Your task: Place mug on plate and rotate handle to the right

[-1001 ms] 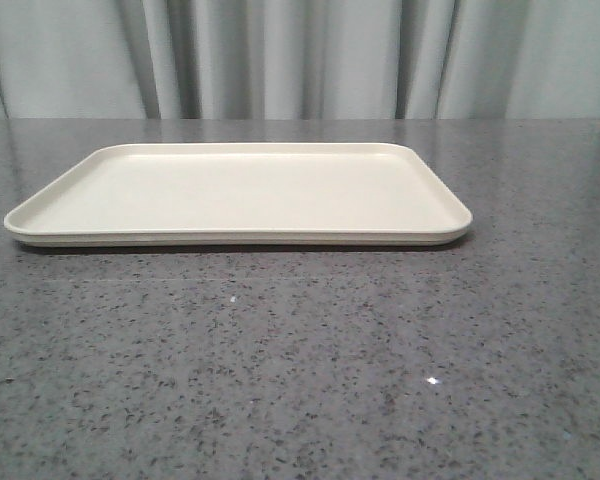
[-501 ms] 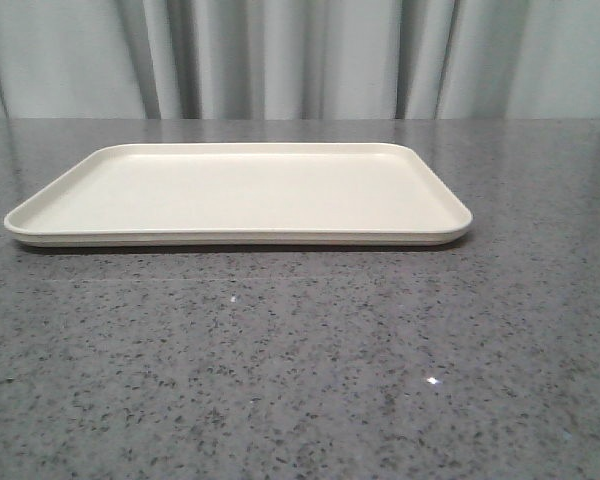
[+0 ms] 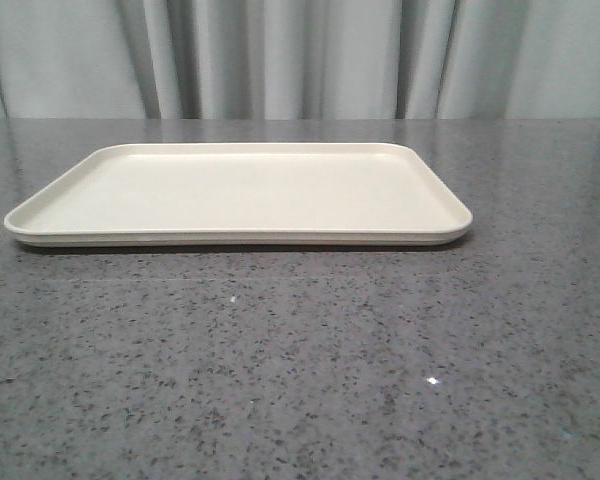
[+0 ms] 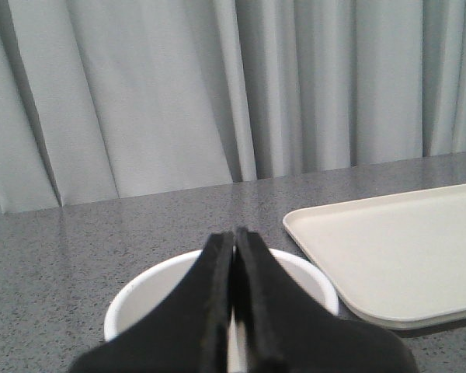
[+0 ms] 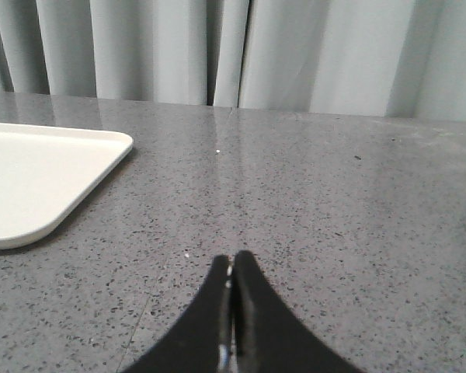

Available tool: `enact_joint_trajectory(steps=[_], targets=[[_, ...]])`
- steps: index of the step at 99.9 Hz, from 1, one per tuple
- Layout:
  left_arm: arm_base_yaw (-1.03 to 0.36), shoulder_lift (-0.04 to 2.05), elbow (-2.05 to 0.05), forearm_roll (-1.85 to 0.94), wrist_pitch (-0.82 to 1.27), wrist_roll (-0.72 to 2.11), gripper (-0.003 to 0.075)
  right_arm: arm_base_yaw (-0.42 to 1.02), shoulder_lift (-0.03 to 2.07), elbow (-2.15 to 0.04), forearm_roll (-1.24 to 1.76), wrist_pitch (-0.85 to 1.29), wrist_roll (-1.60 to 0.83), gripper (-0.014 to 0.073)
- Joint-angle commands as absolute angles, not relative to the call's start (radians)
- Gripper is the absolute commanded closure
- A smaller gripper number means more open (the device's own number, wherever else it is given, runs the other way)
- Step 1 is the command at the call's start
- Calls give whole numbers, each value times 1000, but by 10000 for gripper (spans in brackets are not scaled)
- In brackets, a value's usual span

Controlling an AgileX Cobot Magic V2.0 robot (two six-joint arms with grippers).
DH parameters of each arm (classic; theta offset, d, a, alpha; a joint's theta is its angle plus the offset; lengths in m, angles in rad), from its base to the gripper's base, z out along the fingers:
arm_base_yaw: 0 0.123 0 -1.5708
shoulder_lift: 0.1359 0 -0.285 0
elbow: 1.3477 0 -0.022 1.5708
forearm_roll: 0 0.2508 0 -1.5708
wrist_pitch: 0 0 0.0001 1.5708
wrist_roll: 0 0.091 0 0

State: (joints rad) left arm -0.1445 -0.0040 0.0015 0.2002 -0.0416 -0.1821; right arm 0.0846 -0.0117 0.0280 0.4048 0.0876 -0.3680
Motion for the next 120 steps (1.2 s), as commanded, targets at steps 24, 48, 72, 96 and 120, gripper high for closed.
enact_joint_trajectory(steps=[24, 48, 72, 96, 120], targets=[[-142, -33, 10, 197, -136, -193, 740, 84, -31, 28, 412, 6, -374, 713], [-142, -33, -5, 44, -237, -193, 741, 84, -31, -4, 476, -55, -374, 713], [-142, -8, -189, -113, -234, -193, 741, 84, 28, -236, 495, -59, -376, 713], [-144, 169, -506, -99, -54, -186, 740, 84, 254, -494, 490, -29, -379, 713], [-144, 391, -825, 35, 128, -181, 740, 84, 443, -748, 433, 99, -434, 713]])
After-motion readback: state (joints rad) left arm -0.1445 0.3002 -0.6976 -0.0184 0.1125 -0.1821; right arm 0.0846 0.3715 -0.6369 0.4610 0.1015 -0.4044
